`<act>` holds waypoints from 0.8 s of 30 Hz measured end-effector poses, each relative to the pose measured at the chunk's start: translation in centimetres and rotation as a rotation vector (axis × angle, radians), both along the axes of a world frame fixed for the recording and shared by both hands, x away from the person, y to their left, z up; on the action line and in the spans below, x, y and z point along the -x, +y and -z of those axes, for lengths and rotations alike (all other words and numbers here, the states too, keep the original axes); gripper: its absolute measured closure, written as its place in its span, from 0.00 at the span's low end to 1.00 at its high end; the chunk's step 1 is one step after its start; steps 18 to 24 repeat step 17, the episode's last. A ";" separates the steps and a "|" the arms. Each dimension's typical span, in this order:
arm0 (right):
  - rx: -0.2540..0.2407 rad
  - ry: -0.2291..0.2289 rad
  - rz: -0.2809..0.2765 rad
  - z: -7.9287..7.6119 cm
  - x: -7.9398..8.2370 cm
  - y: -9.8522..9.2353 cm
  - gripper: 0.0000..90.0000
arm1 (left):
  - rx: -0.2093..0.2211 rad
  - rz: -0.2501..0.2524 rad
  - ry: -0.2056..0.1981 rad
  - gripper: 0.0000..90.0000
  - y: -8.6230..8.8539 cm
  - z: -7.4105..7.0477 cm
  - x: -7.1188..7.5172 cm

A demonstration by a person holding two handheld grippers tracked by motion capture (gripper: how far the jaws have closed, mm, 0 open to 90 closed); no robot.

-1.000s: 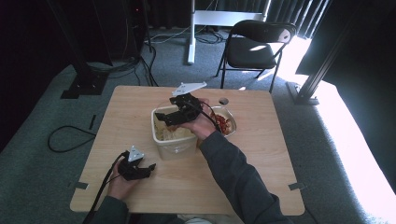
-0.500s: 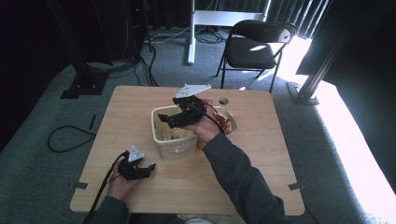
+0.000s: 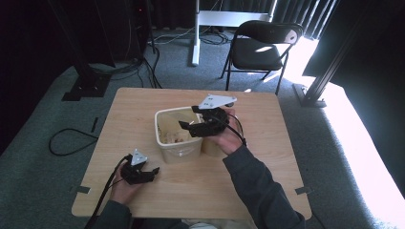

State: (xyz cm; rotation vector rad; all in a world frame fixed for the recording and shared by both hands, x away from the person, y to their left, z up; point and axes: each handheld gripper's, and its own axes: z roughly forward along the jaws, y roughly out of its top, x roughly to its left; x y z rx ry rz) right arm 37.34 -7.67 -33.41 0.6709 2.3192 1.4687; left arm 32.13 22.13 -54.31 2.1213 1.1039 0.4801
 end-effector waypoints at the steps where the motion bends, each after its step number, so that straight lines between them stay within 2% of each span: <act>1: -0.001 -0.005 0.004 0.1 0.1 -0.5 0.34 | 0.000 0.000 0.000 0.35 0.0 0.0 0.0; 6: 0.002 -0.013 0.032 0.5 0.6 -2.2 0.38 | 0.000 0.000 -0.002 0.35 0.0 0.0 0.0; 7: 0.004 -0.016 0.047 0.8 0.9 -3.0 0.39 | 0.000 0.000 -0.002 0.34 0.0 0.0 -0.1; 17: 0.015 -0.007 0.115 2.8 2.1 -6.8 0.40 | 0.003 -0.014 -0.010 0.34 0.2 0.1 -0.3; 24: 0.015 -0.007 0.115 2.8 2.1 -6.8 0.40 | 0.003 -0.014 -0.010 0.34 0.2 0.1 -0.3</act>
